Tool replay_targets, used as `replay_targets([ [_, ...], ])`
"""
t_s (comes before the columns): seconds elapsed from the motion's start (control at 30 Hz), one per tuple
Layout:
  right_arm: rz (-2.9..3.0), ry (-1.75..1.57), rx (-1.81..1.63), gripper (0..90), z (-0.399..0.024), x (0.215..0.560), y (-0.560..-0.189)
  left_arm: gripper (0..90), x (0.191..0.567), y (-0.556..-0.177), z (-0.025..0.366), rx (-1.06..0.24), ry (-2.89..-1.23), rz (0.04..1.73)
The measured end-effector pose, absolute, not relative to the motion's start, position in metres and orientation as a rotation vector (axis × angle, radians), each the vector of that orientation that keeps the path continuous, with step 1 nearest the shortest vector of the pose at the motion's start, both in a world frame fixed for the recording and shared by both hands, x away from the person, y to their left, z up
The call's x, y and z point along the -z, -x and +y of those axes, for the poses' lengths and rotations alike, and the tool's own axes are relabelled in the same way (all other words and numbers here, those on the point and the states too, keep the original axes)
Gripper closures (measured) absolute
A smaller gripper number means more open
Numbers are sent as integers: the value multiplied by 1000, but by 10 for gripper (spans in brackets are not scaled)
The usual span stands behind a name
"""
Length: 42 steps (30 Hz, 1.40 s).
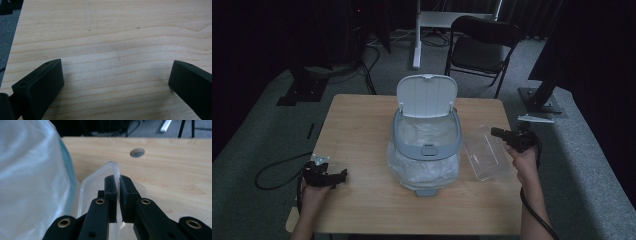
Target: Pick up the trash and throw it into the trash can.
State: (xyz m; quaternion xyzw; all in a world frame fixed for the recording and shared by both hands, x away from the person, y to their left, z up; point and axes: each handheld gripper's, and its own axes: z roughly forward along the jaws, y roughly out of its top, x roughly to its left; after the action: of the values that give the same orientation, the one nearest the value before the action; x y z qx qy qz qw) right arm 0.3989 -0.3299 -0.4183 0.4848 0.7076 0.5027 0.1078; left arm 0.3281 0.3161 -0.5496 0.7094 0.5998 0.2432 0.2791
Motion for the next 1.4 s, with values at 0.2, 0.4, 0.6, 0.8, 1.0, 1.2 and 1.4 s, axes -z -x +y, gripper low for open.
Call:
replay_targets([
  [0.2,2028,-1369,-1537,855,-335,395,-382,7,550,-328,316,-652,-1903,1609],
  [0.4,1992,-1310,-1566,855,-336,376,-368,6,550,-328,316,-652,-1903,1609],
  [0.6,1940,-1276,-1604,855,-338,360,-358,7,550,-328,316,-652,-1903,1609],
  [0.8,1903,-1227,-1657,855,-339,341,-349,7,550,-328,316,-652,-1903,1609],
  [1.0,1868,-1171,-1693,855,-338,321,-339,7,550,-328,316,-652,-1903,1609],
  [1.2,1845,-1121,-1721,855,-336,304,-332,7,550,-328,316,-652,-1903,1609],
  [1.4,1820,-1065,-1766,855,-332,284,-326,7,550,-328,316,-652,-1903,1609],
])
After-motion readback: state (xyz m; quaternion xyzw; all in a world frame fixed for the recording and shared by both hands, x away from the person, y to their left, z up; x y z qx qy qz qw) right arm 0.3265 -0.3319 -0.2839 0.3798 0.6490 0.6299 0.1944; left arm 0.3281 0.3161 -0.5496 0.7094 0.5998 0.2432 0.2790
